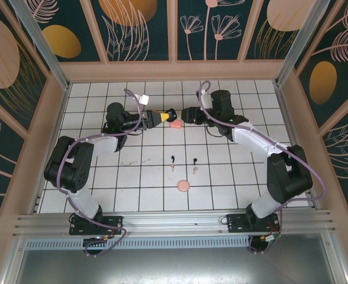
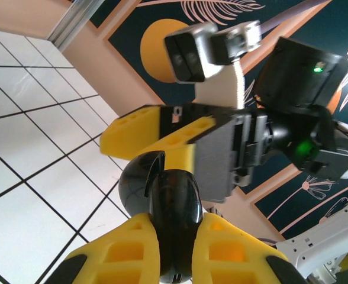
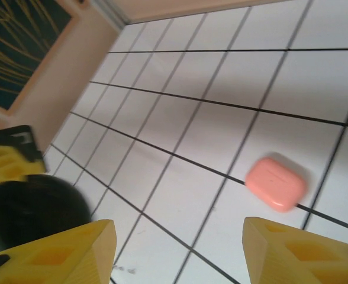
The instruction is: Insert wireless bluetooth earbuds into charging case
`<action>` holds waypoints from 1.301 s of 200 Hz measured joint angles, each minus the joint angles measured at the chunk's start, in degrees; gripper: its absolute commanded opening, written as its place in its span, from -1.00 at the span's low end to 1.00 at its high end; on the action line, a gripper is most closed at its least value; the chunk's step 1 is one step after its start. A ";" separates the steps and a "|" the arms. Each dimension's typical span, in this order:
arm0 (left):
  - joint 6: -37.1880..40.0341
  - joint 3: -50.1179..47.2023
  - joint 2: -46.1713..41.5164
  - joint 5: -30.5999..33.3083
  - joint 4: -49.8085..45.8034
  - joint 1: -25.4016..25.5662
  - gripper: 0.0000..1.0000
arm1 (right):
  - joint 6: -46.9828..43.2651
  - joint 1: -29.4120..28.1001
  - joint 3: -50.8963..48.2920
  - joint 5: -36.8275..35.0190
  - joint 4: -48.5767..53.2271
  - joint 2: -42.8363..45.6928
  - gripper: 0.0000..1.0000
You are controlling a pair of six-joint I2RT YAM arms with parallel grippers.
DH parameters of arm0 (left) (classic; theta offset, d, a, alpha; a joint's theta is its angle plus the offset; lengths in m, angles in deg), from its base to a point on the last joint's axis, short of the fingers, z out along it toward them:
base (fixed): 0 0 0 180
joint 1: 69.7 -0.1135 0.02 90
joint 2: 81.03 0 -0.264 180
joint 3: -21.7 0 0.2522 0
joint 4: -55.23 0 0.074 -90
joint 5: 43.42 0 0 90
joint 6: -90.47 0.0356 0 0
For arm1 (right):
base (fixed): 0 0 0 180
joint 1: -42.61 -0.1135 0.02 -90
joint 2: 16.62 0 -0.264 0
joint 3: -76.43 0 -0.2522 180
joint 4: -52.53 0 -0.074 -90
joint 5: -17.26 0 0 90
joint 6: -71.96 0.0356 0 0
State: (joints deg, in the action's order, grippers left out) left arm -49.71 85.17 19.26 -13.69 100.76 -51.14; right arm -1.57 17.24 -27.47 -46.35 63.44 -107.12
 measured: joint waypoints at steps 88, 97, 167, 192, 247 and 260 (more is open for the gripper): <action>0.26 0.00 -0.28 -0.42 0.52 0.46 -1.00 | 5.05 0.20 -4.57 7.80 -5.75 6.45 0.06; 0.26 0.00 -0.28 -0.39 0.52 0.52 -1.00 | 5.44 0.17 -4.57 8.24 -6.10 6.45 0.04; 0.24 0.02 -0.28 -0.39 0.52 0.96 -1.00 | 7.08 -1.27 -4.22 9.31 -7.93 3.96 -0.11; 0.24 0.09 -0.28 -0.39 0.50 1.11 -1.00 | 7.08 -1.38 -4.17 9.29 -7.91 2.99 -0.15; 0.24 0.63 -0.31 -0.39 0.55 1.49 -1.00 | 7.74 -1.38 -2.60 9.29 -7.91 1.60 -0.25; 0.24 0.66 -0.31 -0.39 0.55 1.53 -1.00 | 7.89 -1.38 -2.10 9.31 -7.93 1.07 -0.26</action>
State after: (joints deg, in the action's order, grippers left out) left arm -49.47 85.83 18.95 -14.09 101.30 -49.61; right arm 6.32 15.87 -29.57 -37.04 55.50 -106.05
